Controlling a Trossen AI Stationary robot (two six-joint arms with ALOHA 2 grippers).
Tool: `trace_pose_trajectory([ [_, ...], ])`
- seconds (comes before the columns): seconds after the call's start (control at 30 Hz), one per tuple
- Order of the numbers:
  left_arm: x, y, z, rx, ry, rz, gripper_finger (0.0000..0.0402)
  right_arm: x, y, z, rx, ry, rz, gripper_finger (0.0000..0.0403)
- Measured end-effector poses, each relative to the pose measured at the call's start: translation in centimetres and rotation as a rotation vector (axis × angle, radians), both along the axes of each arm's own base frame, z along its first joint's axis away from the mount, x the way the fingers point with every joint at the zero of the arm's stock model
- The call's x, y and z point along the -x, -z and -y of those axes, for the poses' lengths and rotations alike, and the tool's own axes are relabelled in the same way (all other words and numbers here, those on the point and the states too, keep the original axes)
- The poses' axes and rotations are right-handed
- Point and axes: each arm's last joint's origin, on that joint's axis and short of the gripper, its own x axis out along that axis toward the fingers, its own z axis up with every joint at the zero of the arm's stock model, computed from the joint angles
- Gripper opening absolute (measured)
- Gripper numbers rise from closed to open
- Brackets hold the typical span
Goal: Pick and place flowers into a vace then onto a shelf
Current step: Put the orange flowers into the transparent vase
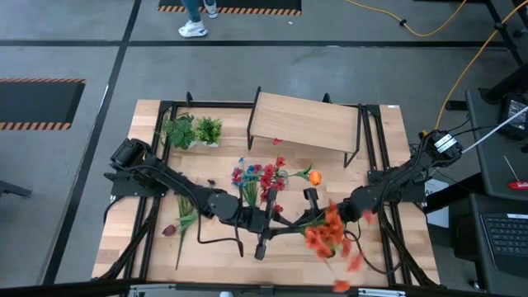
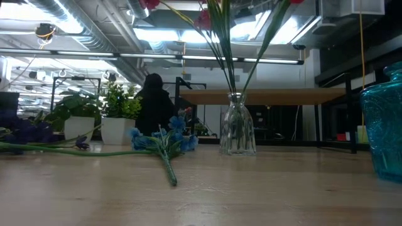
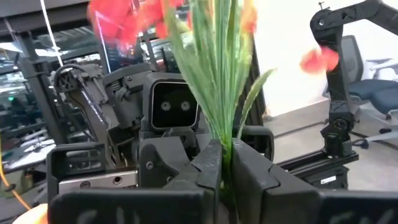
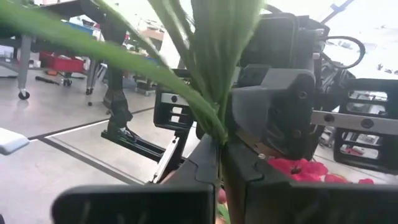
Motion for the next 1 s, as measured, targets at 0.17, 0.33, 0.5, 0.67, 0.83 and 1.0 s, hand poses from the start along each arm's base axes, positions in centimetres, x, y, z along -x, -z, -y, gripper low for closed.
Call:
trace_pose_trajectory([
  [0.17, 0.2, 0.1, 0.5, -0.007, -0.003, -0.010, 0.0060, 0.0, 0.0, 0.0, -0.009, -0.004, -0.006, 0.0005],
  [0.33, 1.2, 0.0, 2.0, -0.070, -0.015, -0.009, 0.0093, 0.2, -0.2, 0.0, -0.040, -0.019, -0.026, 0.0003],
  [0.5, 2.8, -0.2, 4.3, -0.109, -0.120, -0.017, 0.0123, 0.5, -0.6, 0.4, -0.058, -0.011, -0.072, 0.0002],
  [0.67, 4.5, -0.1, 6.5, -0.134, -0.148, -0.055, 0.0134, 1.4, -1.4, 0.8, -0.083, -0.023, -0.115, 0.0002],
  [0.83, 6.0, 0.5, 8.1, -0.149, -0.183, -0.109, 0.0127, 2.7, -2.2, 0.4, -0.080, -0.058, -0.124, 0.0001],
  [1.0, 6.5, 0.8, 8.5, -0.124, -0.236, -0.144, 0.0118, 4.5, -2.7, 0.0, -0.065, -0.026, -0.179, 0.0001],
])
